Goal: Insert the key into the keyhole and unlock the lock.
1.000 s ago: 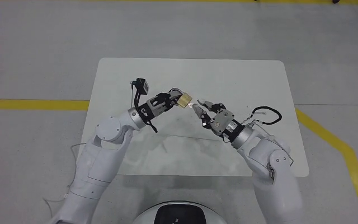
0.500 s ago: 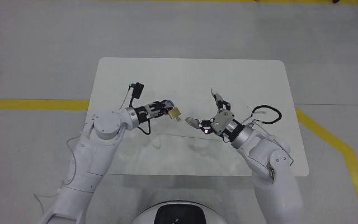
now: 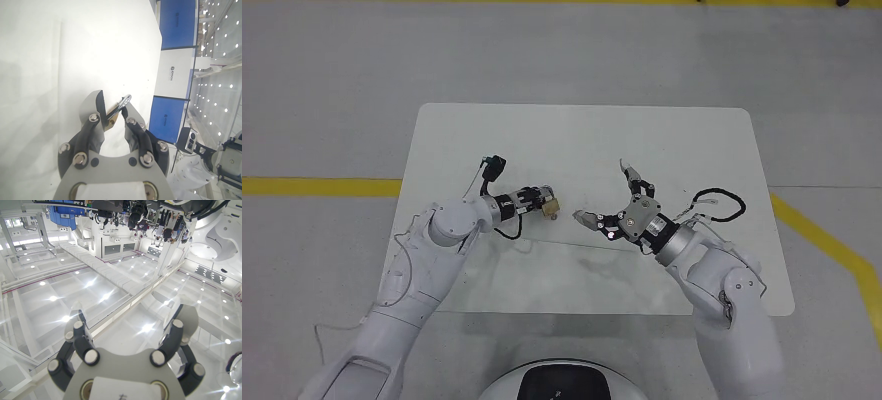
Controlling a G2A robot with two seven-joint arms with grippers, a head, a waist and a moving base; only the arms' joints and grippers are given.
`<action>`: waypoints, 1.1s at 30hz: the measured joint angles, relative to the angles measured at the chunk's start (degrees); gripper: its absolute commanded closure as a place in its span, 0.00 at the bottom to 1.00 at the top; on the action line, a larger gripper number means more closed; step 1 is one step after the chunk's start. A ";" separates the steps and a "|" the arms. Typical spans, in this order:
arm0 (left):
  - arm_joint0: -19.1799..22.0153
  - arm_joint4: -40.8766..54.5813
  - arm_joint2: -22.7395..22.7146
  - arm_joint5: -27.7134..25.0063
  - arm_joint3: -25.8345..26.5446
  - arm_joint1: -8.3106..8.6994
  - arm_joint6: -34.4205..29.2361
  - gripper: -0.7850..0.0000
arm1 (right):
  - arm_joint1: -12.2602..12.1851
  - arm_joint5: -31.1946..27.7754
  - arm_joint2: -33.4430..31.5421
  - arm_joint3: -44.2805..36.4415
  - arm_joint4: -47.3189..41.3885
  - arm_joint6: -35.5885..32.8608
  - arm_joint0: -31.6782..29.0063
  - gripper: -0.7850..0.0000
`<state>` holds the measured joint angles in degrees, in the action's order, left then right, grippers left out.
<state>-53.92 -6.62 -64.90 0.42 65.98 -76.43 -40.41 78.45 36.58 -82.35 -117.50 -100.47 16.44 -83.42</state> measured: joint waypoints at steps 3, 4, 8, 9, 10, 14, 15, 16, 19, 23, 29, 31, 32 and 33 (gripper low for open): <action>-0.34 -0.74 -1.43 -1.01 -0.26 0.46 0.85 0.00 | 0.00 0.00 0.00 0.00 0.00 0.00 0.00 0.00; -0.84 -0.23 -2.38 -1.67 0.35 0.71 0.69 0.00 | 0.00 0.00 0.00 0.00 0.00 0.00 0.00 0.00; -3.43 2.38 -7.72 -3.86 2.79 2.02 -0.16 0.00 | 0.00 0.00 0.00 0.00 0.00 0.00 0.00 0.00; -4.10 3.19 -9.27 -4.46 3.45 2.35 -0.41 0.00 | 0.00 0.00 0.00 0.00 0.00 0.00 0.00 0.00; -4.83 4.18 -10.87 -5.20 4.31 2.69 -0.78 0.00 | 0.00 0.00 0.00 0.00 0.00 0.00 0.00 0.00; -8.96 9.59 -18.07 -9.35 11.36 4.11 -3.67 0.00 | 0.00 0.00 0.00 0.00 0.00 0.00 0.00 0.00; -9.92 10.14 -19.43 -10.20 13.23 4.39 -4.19 0.00 | 0.00 0.00 0.00 0.00 0.00 0.00 0.00 0.00; -11.13 9.77 -21.05 -11.17 15.63 4.77 -4.54 0.00 | 0.00 0.00 0.00 0.00 0.00 0.00 0.00 0.00; -13.62 6.38 -24.18 -13.42 20.56 5.58 -3.91 0.00 | 0.00 0.00 0.00 0.00 0.00 0.00 0.00 0.00; -15.12 1.99 -26.60 -15.73 22.16 6.24 -1.81 0.00 | 0.00 0.00 0.00 0.00 0.00 0.00 0.00 0.00; -15.11 1.78 -26.70 -15.79 22.01 6.26 -1.60 0.00 | -0.14 -2.32 -0.02 -0.99 2.33 1.12 0.12 0.00; -15.11 1.78 -26.69 -15.79 22.01 6.26 -1.61 0.00 | -0.34 -8.48 1.54 -2.65 10.22 1.69 -0.18 0.00; -15.11 1.78 -26.69 -15.79 22.01 6.26 -1.61 0.00 | -0.45 -11.55 2.39 -3.18 15.46 1.55 -0.65 0.00; -15.11 1.78 -26.70 -15.79 22.01 6.26 -1.60 0.00 | -0.60 -14.79 3.32 -3.41 21.79 1.90 -1.23 0.00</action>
<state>-69.03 -4.83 -91.60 -15.37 88.00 -70.16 -42.01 77.85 21.80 -79.03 -120.91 -78.67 18.34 -84.65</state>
